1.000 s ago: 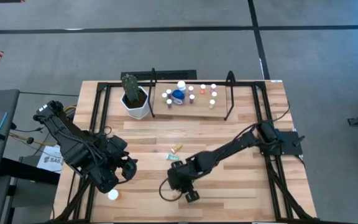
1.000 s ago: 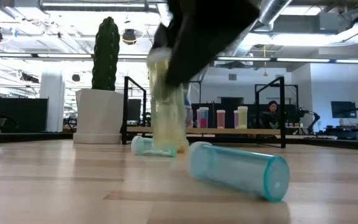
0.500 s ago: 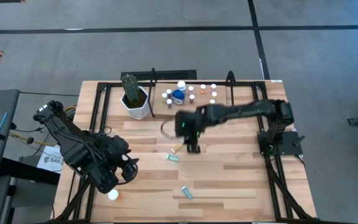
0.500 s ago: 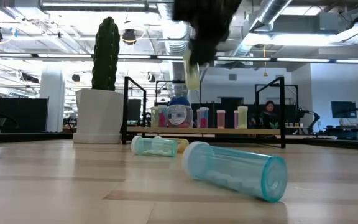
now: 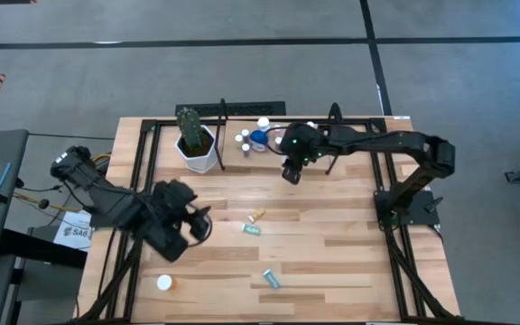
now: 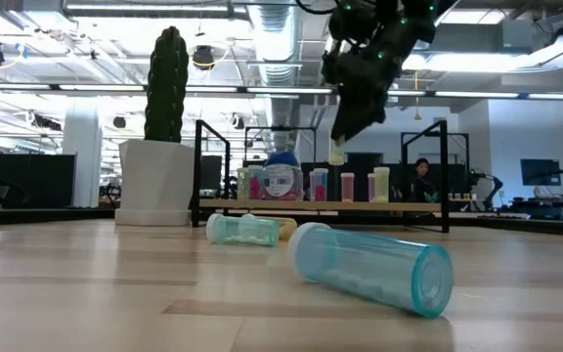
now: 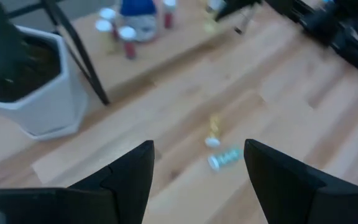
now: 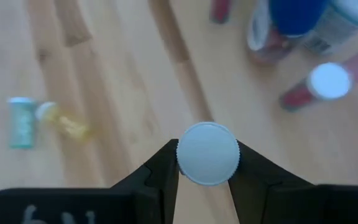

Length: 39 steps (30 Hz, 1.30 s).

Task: Pick and place medicine bottles onto shelf by color
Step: Put the yellow pill bottle on the shelf

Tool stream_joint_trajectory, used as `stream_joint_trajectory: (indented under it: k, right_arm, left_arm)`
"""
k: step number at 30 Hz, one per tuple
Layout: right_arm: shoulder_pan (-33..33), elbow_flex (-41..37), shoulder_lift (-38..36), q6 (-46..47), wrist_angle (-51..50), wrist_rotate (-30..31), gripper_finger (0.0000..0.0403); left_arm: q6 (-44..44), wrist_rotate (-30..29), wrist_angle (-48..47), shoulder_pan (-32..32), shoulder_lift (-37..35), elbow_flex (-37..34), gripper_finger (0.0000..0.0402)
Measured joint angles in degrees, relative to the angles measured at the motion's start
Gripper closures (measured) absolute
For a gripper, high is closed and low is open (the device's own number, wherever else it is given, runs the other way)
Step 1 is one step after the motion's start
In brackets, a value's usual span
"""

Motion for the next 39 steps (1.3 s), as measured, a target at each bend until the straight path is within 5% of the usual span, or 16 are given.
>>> stream_joint_trajectory:
  k: [6,15,26,39]
  right_arm:
    - [-2.3,-0.6,2.7,-2.3,0.3,0.3,0.0265]
    - [-2.6,-0.5,8.8,0.0,13.3,0.2,0.0265]
    - [-2.6,-0.5,9.7,6.8,20.6,0.9,0.0266]
    - [-0.9,4.8,17.2,10.4,18.1,5.2,0.0269]
  left_arm:
    - [3.3,-1.6,-0.4,9.1,0.0,1.4,0.0167]
    - [7.0,-0.1,1.2,19.4,0.0,1.8,0.0167]
    - [8.7,2.8,1.7,23.3,0.0,1.8,0.0167]
    - [16.2,5.9,2.2,26.0,-0.5,1.9,0.0167]
